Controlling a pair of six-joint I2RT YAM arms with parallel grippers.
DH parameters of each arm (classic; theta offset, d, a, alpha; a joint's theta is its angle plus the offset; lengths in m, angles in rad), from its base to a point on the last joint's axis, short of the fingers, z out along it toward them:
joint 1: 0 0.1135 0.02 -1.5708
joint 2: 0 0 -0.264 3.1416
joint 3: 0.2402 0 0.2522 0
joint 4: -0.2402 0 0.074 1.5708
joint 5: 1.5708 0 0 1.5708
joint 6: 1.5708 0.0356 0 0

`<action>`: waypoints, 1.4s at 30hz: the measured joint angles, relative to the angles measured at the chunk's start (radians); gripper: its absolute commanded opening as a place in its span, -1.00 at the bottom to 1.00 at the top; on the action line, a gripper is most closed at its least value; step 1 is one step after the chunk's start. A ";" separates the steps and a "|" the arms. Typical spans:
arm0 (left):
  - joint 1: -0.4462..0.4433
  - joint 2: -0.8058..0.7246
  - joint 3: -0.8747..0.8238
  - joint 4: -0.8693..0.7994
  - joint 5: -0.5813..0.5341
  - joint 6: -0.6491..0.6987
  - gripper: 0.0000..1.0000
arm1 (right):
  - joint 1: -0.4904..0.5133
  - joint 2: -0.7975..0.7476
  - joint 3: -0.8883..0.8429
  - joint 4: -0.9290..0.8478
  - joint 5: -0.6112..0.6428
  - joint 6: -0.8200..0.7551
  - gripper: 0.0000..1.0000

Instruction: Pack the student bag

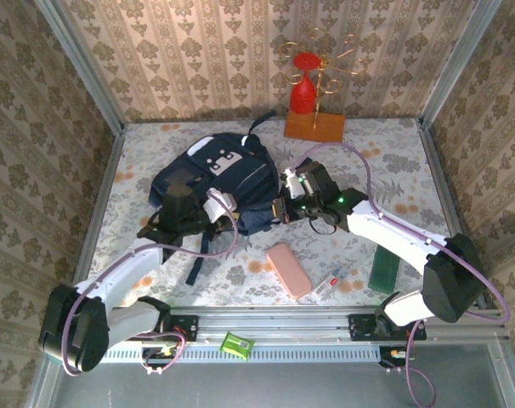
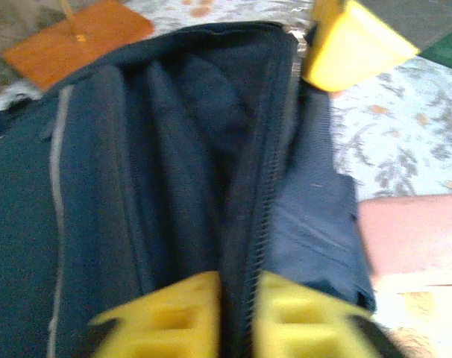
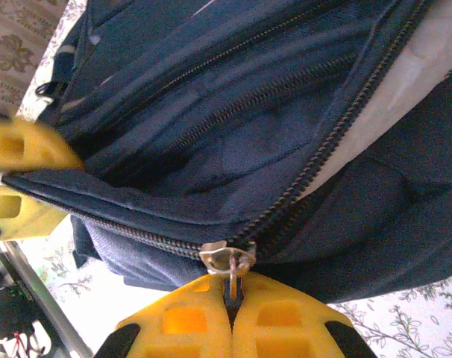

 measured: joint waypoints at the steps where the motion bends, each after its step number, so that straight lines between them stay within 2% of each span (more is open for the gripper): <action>1: 0.012 -0.017 -0.005 0.001 -0.016 -0.004 0.03 | 0.009 0.001 0.000 0.002 -0.006 -0.002 -1.00; 4: 0.021 -0.052 -0.018 0.014 -0.045 -0.025 0.28 | 0.030 0.008 0.000 0.008 -0.042 -0.006 -1.00; 6: -0.008 -0.071 -0.021 0.029 -0.037 -0.030 0.44 | 0.048 0.012 0.004 0.008 -0.071 -0.012 -1.00; 9: -0.087 -0.084 -0.021 0.061 -0.014 -0.025 0.51 | 0.073 0.021 0.014 0.007 -0.117 -0.023 -1.00; 11: -0.131 -0.079 -0.016 0.057 -0.003 -0.013 0.49 | 0.086 0.023 0.021 0.008 -0.146 -0.026 -1.00; 15: -0.159 -0.007 0.040 0.003 0.004 0.018 0.24 | 0.099 0.023 0.025 0.008 -0.184 -0.030 -1.00; 17: -0.160 0.022 0.060 -0.024 0.011 0.031 -0.02 | 0.098 0.023 0.025 0.006 -0.187 -0.031 -1.00; 19: -0.160 0.040 0.064 -0.034 0.011 0.040 -0.39 | 0.096 0.023 0.025 0.006 -0.188 -0.034 -1.00; 21: -0.160 0.044 0.066 -0.055 0.015 0.046 -0.68 | 0.096 0.023 0.025 0.000 -0.187 -0.040 -1.00; 25: -0.157 0.042 0.068 -0.085 0.027 0.049 -1.00 | 0.083 0.023 0.025 -0.021 -0.170 -0.049 -1.00; 31: -0.115 -0.001 0.047 -0.057 0.056 0.013 -1.00 | 0.015 0.013 0.024 -0.038 -0.120 -0.039 -1.00; 38: -0.026 -0.111 -0.083 0.093 0.100 -0.110 -1.00 | -0.014 0.011 0.023 -0.026 -0.103 -0.018 -1.00; 39: -0.011 -0.137 -0.108 0.114 0.084 -0.129 -0.94 | -0.021 0.011 0.022 -0.019 -0.101 -0.018 -1.00; 42: 0.013 -0.203 -0.159 0.154 0.001 -0.173 -0.24 | -0.043 0.011 0.010 0.011 -0.100 -0.013 -1.00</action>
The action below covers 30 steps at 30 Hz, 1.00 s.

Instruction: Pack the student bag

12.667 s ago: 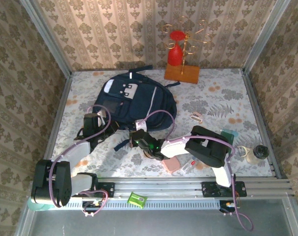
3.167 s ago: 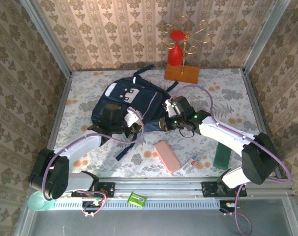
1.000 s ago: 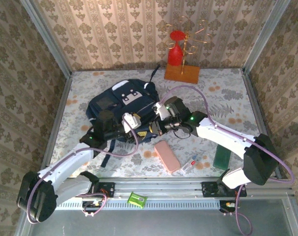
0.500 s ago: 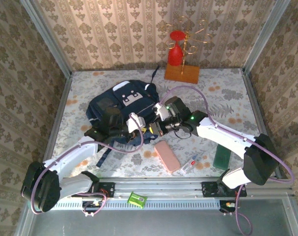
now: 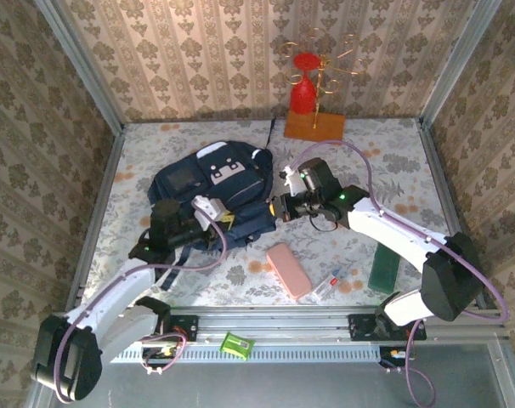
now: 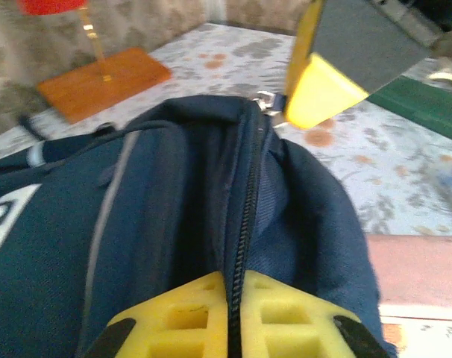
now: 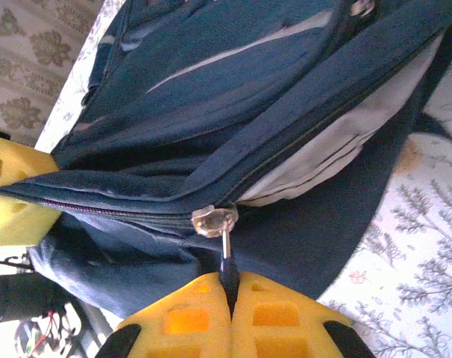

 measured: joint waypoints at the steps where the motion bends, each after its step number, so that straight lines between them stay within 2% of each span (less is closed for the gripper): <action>1: 0.009 -0.016 -0.003 0.007 -0.027 -0.013 -0.08 | -0.002 0.000 -0.006 0.003 0.000 0.001 -1.00; 4: 0.014 -0.038 0.008 0.027 -0.074 -0.035 0.21 | 0.007 0.002 -0.011 0.004 -0.011 0.003 -1.00; 8: -0.093 -0.023 0.071 -0.018 -0.084 -0.004 0.40 | 0.035 0.002 -0.008 0.012 -0.058 0.002 -1.00; 12: -0.175 0.049 0.174 -0.085 -0.048 0.027 0.43 | 0.052 0.002 0.011 0.012 -0.092 -0.008 -1.00; 19: -0.192 0.230 0.255 -0.195 -0.058 0.040 0.41 | 0.056 0.002 0.020 0.005 -0.095 -0.018 -1.00; 23: -0.192 0.291 0.294 -0.266 -0.063 0.047 0.13 | 0.056 0.002 0.020 0.003 -0.095 -0.020 -1.00; 25: -0.192 0.304 0.308 -0.273 -0.060 0.045 -0.13 | 0.056 0.002 0.020 0.003 -0.095 -0.020 -1.00; 27: -0.192 0.313 0.316 -0.280 -0.058 0.045 -0.56 | 0.056 0.002 0.020 0.003 -0.094 -0.026 -1.00; 30: -0.191 0.322 0.320 -0.294 -0.059 0.050 -0.89 | 0.053 0.002 0.020 -0.011 -0.082 -0.039 -1.00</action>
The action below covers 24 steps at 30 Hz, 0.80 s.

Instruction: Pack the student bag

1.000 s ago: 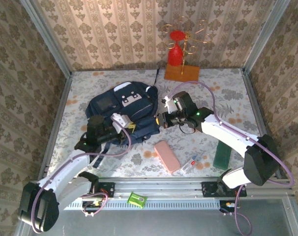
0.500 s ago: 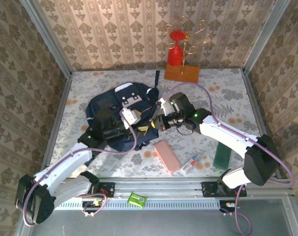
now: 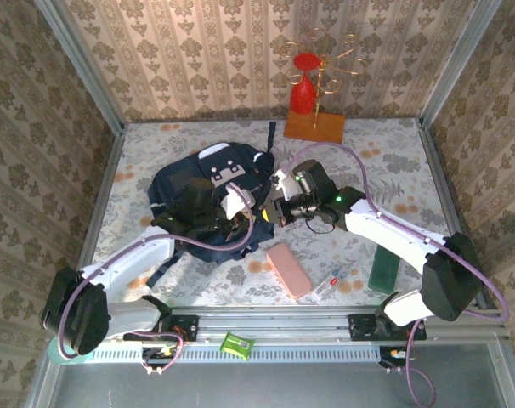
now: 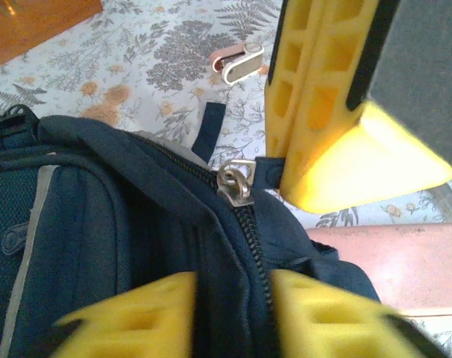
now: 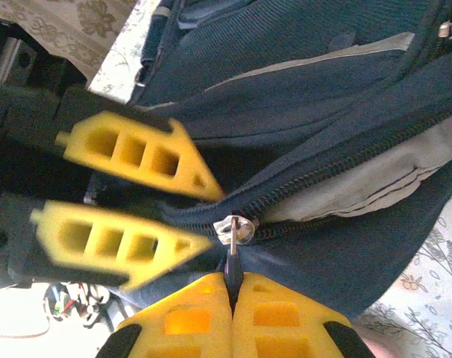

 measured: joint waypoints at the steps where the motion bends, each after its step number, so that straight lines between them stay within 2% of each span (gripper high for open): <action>1: 0.000 0.000 0.000 -0.004 0.006 0.001 -0.99 | -0.003 0.000 0.000 -0.006 0.006 -0.002 -1.00; 8: 0.021 -0.021 -0.018 0.007 0.047 -0.030 -1.00 | -0.041 0.025 0.000 -0.026 0.051 0.002 -1.00; 17: 0.032 -0.198 -0.202 0.096 0.050 -0.153 -1.00 | -0.041 0.152 0.050 -0.039 0.133 0.007 -1.00; 21: 0.039 -0.298 -0.277 0.127 -0.007 -0.223 -1.00 | -0.035 0.221 0.093 -0.029 0.126 0.008 -1.00; 24: 0.040 -0.367 -0.309 0.103 -0.111 -0.277 -1.00 | -0.024 0.254 0.114 0.007 0.110 0.010 -1.00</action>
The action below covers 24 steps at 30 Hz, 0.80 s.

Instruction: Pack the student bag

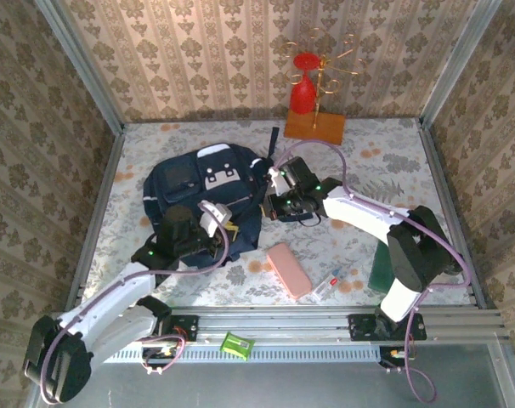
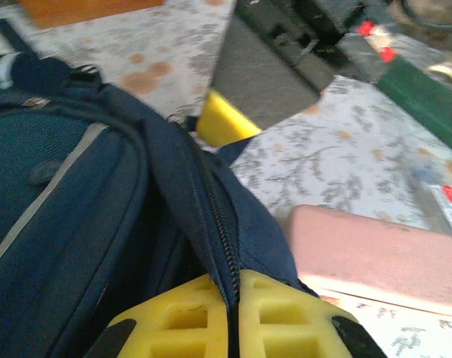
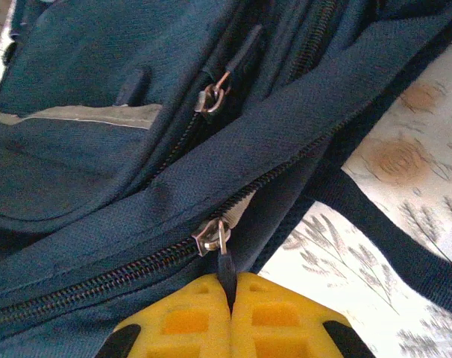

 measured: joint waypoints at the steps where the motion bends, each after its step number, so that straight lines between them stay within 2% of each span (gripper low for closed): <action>1: 0.000 -0.017 -0.003 -0.015 -0.037 -0.017 -0.95 | 0.003 0.005 0.001 0.018 -0.007 0.002 -1.00; 3: -0.001 -0.046 -0.005 -0.059 -0.114 -0.048 -0.50 | 0.015 0.011 0.001 0.052 -0.011 0.003 -1.00; 6: 0.000 -0.087 -0.014 -0.116 -0.201 -0.093 -0.04 | 0.026 0.019 0.001 0.074 0.015 0.014 -1.00; 9: -0.001 -0.109 -0.018 -0.145 -0.222 -0.128 0.27 | 0.034 0.023 -0.009 0.095 0.022 0.024 -1.00; 14: -0.030 -0.079 0.002 -0.147 -0.208 -0.146 0.43 | 0.051 0.021 -0.042 0.134 0.020 0.045 -1.00; 24: -0.116 0.224 0.158 -0.137 -0.209 -0.098 0.43 | 0.062 0.002 -0.064 0.158 0.009 0.070 -1.00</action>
